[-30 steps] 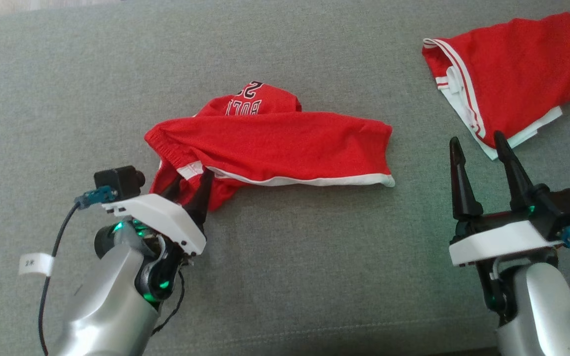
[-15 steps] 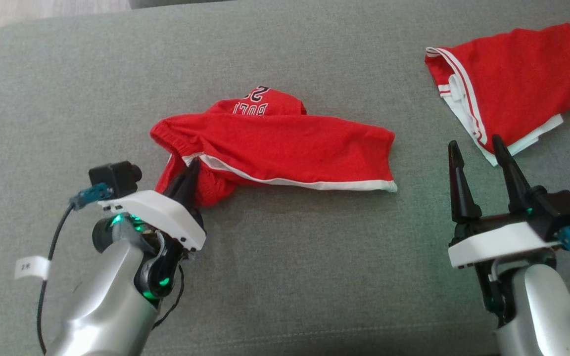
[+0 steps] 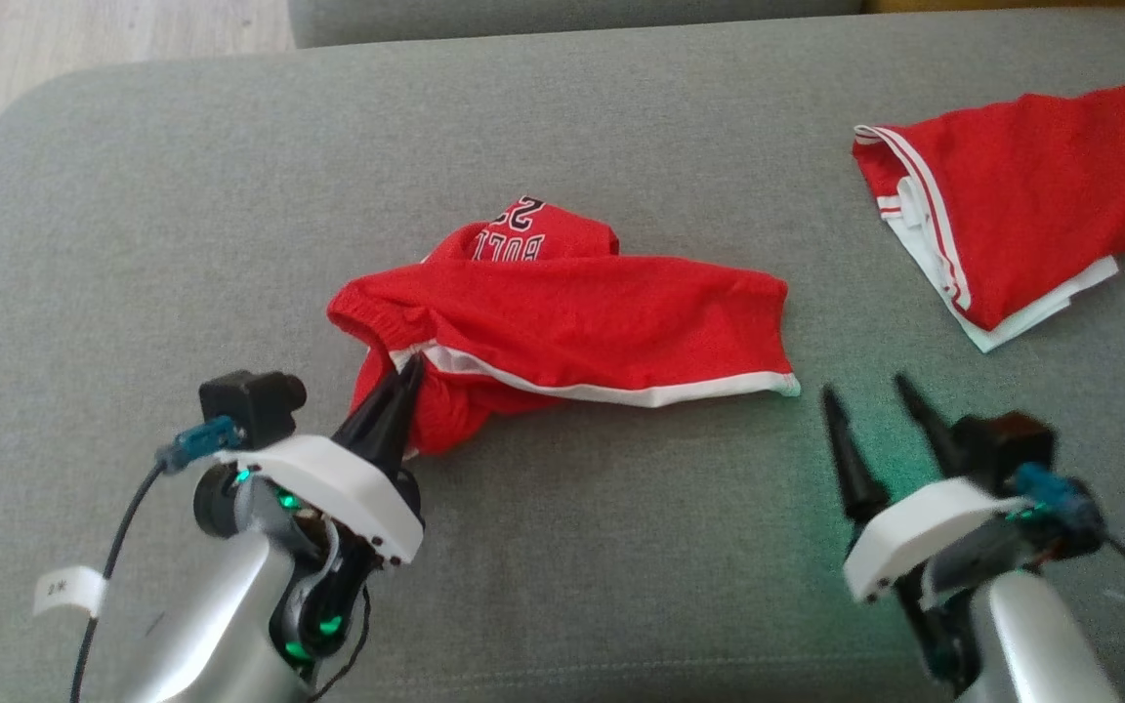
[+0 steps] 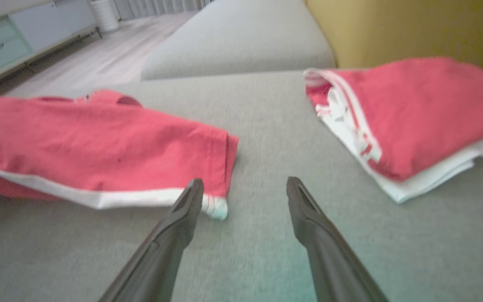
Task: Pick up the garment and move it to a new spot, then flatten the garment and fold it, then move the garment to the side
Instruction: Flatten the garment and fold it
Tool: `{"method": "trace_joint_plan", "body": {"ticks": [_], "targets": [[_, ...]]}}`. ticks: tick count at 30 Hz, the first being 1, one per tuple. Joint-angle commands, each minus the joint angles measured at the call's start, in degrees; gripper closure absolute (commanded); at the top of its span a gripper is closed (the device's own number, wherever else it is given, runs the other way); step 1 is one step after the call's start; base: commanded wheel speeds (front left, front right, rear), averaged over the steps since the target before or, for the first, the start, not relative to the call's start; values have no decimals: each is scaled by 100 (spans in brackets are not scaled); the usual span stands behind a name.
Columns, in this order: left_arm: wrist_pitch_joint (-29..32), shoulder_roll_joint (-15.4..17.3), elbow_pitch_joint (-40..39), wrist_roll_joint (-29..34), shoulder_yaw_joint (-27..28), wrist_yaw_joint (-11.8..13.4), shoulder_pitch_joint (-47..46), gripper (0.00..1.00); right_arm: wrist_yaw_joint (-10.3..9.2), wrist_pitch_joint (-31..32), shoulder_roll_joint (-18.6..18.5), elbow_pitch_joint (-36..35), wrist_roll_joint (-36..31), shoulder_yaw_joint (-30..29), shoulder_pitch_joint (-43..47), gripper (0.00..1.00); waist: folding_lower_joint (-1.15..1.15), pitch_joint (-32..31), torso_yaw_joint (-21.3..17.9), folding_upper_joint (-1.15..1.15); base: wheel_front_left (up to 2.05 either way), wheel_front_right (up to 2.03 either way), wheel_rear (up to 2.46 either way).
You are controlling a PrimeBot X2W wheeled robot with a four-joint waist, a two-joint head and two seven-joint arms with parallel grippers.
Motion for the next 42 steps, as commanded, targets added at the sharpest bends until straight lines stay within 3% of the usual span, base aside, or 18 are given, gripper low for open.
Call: {"method": "trace_joint_plan", "body": {"ticks": [1, 10, 15, 25, 30, 31, 32, 33, 42], "targets": [[11, 162, -261, 32, 207, 46, -148, 100, 0, 59, -14, -146, 40, 214, -86, 0, 0, -11, 23, 0, 0, 0, 0], [141, 241, -702, 50, 127, 185, 31, 100, 0, 455, -14, 166, -432, 411, -290, 0, 0, 35, 122, 0, 0, 0, 0], [199, 237, -845, 53, 78, 208, 21, 100, 0, 458, -124, 385, -914, 488, -536, 0, 0, 119, 176, 0, 0, 0, 0], [257, 226, -938, 45, 22, 203, -70, 100, 0, 322, -223, 810, -1200, 419, -861, 0, 0, 272, 310, 0, 0, 0, 0], [299, 221, -950, 5, 2, 187, -90, 100, 0, 175, -235, 930, -1188, 449, -949, 50, 0, 297, 331, 0, 0, 0, 0], [308, 223, -954, 4, -5, 184, -97, 100, 0, 129, -234, 962, -1138, 473, -973, 67, 0, 304, 332, 0, 0, 0, 0], [317, 224, -957, 3, -13, 181, -103, 100, 0, 89, -253, 997, -1118, 506, -1002, 94, 0, 311, 334, 0, 0, 0, 0], [326, 225, -958, 3, -24, 176, -110, 100, 0, 60, -282, 1035, -1116, 538, -1029, 100, 0, 316, 336, 0, 0, 0, 0], [372, 338, -981, 16, -32, 166, -135, 100, 0, -119, -458, 1084, -1225, 476, -1216, 100, 0, 196, 308, 0, 0, 0, 0]]}}
